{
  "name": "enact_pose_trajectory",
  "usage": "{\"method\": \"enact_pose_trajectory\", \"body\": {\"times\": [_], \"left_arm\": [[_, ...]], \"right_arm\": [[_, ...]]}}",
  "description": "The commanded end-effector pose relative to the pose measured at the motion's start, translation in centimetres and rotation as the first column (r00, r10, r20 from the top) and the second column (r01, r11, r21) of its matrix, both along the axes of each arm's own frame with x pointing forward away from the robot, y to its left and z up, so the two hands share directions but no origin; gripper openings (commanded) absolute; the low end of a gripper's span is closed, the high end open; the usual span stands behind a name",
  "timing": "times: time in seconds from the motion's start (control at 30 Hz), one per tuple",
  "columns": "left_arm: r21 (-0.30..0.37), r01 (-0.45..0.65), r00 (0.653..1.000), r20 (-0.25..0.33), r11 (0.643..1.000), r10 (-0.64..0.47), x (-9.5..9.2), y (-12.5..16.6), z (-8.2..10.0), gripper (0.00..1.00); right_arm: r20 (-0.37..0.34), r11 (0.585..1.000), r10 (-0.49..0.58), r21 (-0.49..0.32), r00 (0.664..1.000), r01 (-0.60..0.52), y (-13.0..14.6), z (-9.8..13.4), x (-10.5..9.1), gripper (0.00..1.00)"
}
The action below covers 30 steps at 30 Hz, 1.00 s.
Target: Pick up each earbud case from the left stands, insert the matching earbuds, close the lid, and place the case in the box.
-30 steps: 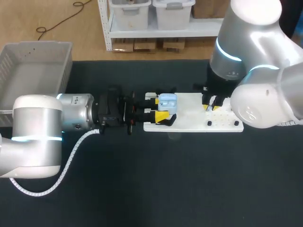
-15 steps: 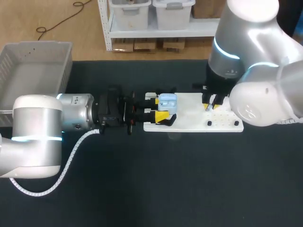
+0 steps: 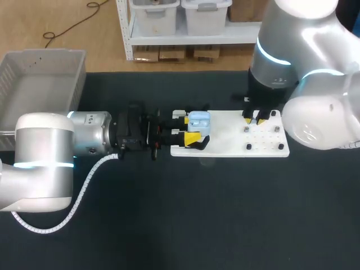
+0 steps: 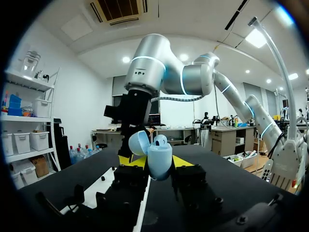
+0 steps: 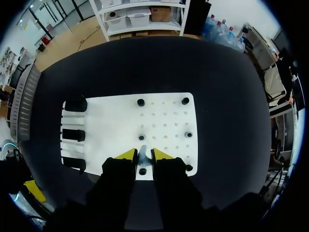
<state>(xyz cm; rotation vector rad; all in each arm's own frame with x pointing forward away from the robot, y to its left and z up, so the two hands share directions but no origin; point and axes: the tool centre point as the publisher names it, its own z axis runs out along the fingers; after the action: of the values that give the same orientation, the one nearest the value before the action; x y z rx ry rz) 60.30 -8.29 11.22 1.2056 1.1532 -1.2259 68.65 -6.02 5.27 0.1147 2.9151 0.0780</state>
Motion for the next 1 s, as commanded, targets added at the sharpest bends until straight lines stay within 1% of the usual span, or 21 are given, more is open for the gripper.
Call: {"method": "enact_pose_trajectory", "body": {"times": [0.03,0.1,0.33,0.4,0.47,0.53,0.67,0.77,0.87,0.9,1.0], "left_arm": [[-0.001,-0.006,1.000,0.003,1.000,0.006,-0.1,0.0,0.0,0.00],[-0.001,-0.006,1.000,0.003,1.000,0.006,-0.1,0.0,0.0,0.00],[-0.001,-0.006,1.000,0.003,1.000,0.006,-0.1,0.0,0.0,0.00],[-0.001,-0.006,1.000,0.003,1.000,0.006,-0.1,0.0,0.0,0.00],[-0.001,-0.006,1.000,0.003,1.000,0.006,-0.1,0.0,0.0,0.00],[-0.001,-0.006,1.000,0.003,1.000,0.006,-0.1,0.0,0.0,0.00],[-0.001,-0.006,1.000,0.003,1.000,0.006,-0.1,0.0,0.0,0.00],[-0.001,-0.006,1.000,0.003,1.000,0.006,-0.1,0.0,0.0,0.00],[-0.001,-0.006,1.000,0.003,1.000,0.006,-0.1,0.0,0.0,0.00],[-0.001,-0.006,1.000,0.003,1.000,0.006,-0.1,0.0,0.0,0.00],[-0.001,-0.006,1.000,0.003,1.000,0.006,-0.1,0.0,0.0,0.00]], "right_arm": [[0.032,1.000,0.002,0.001,0.999,-0.002,-0.8,2.0,-1.5,0.00],[0.037,1.000,0.016,0.000,0.999,-0.016,-0.9,3.1,-1.8,0.00],[0.000,0.993,0.122,0.001,0.993,-0.122,-0.6,7.4,-3.2,0.00],[-0.017,0.987,0.160,0.013,0.987,-0.160,-0.5,8.5,-3.5,0.00],[-0.040,0.981,0.196,0.011,0.980,-0.196,-0.3,9.5,-3.8,0.00],[-0.047,0.973,0.230,0.004,0.972,-0.230,0.1,10.4,-4.3,0.00],[-0.071,0.954,0.300,0.006,0.951,-0.301,1.0,12.6,-5.2,0.00],[-0.092,0.936,0.352,0.002,0.931,-0.353,1.9,13.7,-5.7,0.00],[-0.132,0.913,0.405,-0.005,0.905,-0.409,3.3,14.4,-6.1,0.00],[-0.137,0.905,0.420,-0.013,0.897,-0.426,3.9,14.5,-6.2,0.00],[-0.143,0.888,0.455,0.000,0.879,-0.460,5.0,14.8,-6.6,0.00]]}}
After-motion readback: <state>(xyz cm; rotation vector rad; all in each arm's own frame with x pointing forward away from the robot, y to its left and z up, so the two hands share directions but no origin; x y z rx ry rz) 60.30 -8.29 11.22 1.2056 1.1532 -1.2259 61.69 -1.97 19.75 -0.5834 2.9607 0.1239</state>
